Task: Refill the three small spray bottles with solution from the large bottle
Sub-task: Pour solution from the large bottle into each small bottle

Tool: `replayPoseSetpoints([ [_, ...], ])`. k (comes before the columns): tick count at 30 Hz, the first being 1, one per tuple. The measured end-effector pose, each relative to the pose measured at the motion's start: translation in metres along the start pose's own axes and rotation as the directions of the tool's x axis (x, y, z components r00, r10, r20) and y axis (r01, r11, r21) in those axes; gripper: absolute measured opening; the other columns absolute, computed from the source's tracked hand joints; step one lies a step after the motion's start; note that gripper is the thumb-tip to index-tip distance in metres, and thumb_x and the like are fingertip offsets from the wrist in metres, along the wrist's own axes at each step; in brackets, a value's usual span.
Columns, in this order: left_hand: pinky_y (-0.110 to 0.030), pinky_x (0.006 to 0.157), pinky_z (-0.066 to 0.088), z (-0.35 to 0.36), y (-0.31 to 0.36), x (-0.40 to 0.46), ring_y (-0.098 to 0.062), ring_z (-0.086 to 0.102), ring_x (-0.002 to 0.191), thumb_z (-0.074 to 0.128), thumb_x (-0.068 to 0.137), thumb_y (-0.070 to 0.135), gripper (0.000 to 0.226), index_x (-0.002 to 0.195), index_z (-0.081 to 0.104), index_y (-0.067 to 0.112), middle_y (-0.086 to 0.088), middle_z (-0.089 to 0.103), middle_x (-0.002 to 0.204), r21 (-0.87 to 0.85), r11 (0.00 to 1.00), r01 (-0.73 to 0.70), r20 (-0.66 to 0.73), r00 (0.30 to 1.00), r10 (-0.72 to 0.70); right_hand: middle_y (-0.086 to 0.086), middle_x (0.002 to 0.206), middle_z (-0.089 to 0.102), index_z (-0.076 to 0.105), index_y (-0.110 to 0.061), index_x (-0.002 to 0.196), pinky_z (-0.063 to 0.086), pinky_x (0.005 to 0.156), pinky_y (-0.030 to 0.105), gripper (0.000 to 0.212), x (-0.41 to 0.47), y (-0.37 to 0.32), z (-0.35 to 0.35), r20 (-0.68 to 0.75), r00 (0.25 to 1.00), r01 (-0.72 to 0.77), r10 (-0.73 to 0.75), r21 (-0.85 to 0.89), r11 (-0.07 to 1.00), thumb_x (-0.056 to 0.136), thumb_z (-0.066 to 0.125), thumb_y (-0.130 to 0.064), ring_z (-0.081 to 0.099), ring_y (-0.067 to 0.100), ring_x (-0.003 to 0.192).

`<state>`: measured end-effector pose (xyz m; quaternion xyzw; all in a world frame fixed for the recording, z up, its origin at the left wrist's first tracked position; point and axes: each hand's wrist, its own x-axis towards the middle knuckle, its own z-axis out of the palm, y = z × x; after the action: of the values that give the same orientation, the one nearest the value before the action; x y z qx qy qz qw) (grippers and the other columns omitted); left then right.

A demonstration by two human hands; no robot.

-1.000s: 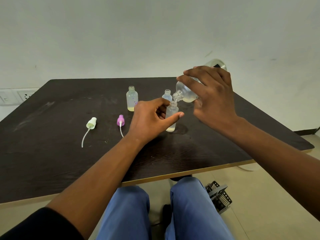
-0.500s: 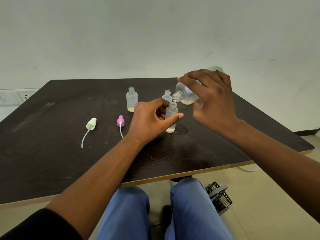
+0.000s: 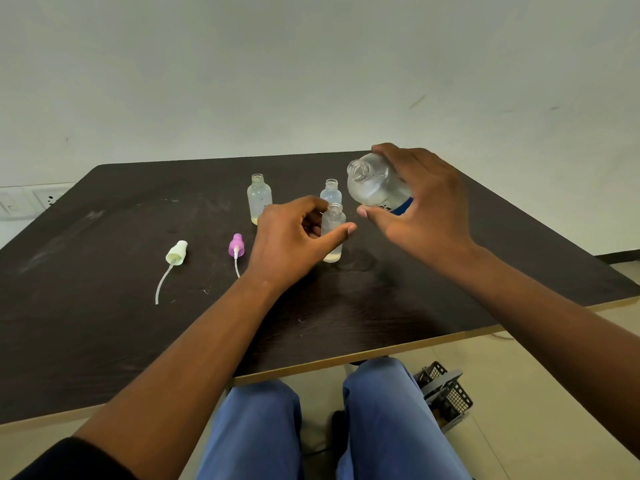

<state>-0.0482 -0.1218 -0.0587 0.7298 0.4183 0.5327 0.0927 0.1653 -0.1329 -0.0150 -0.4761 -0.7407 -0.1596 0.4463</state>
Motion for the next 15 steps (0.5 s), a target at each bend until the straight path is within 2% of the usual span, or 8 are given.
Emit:
replayPoseSetpoints([
  [5, -0.021, 0.069, 0.061, 0.0003, -0.002, 0.0002, -0.004, 0.07, 0.07, 0.087, 0.081, 0.052, 0.044, 0.107, 0.08, 0.017, 0.011, 0.074, 0.08, 0.034, 0.998, 0.056, -0.021, 0.998, -0.055, -0.006, 0.123, 0.072, 0.064, -0.021, 0.137, 0.061, 0.087, 0.042, 0.076, -0.0002, -0.0004, -0.0041, -0.053, 0.989, -0.13, 0.139, 0.15, 0.98, 0.076, 0.083, -0.062, 0.067, 0.015, 0.107],
  [8, -0.019, 0.069, 0.06, 0.0009, -0.0026, 0.0009, -0.003, 0.07, 0.072, 0.086, 0.083, 0.052, 0.043, 0.108, 0.079, 0.018, 0.01, 0.075, 0.083, 0.064, 0.995, 0.08, -0.012, 0.997, -0.08, -0.011, 0.118, 0.073, 0.066, -0.023, 0.132, 0.061, 0.083, 0.042, 0.071, 0.0017, -0.0015, -0.0044, -0.053, 0.972, -0.207, 0.229, 0.265, 0.942, 0.078, 0.081, -0.066, 0.07, 0.012, 0.104],
  [12, -0.007, 0.068, 0.053, 0.0013, -0.0033, 0.0021, 0.0, 0.068, 0.075, 0.084, 0.084, 0.052, 0.042, 0.11, 0.079, 0.02, 0.013, 0.073, 0.085, 0.099, 0.991, 0.091, -0.021, 0.996, -0.089, -0.012, 0.118, 0.074, 0.067, -0.025, 0.131, 0.063, 0.086, 0.04, 0.071, 0.0015, -0.0044, -0.0037, -0.013, 0.939, -0.315, 0.344, 0.369, 0.874, 0.076, 0.079, -0.069, 0.072, 0.009, 0.105],
  [15, -0.007, 0.067, 0.052, 0.0008, -0.0045, 0.0021, 0.0, 0.069, 0.077, 0.083, 0.083, 0.055, 0.045, 0.111, 0.078, 0.02, 0.012, 0.074, 0.087, 0.114, 0.987, 0.114, -0.029, 0.993, -0.111, -0.015, 0.118, 0.074, 0.068, -0.027, 0.13, 0.063, 0.09, 0.039, 0.071, 0.0002, -0.0061, -0.0031, 0.03, 0.921, -0.366, 0.389, 0.41, 0.835, 0.074, 0.077, -0.07, 0.071, 0.006, 0.106],
])
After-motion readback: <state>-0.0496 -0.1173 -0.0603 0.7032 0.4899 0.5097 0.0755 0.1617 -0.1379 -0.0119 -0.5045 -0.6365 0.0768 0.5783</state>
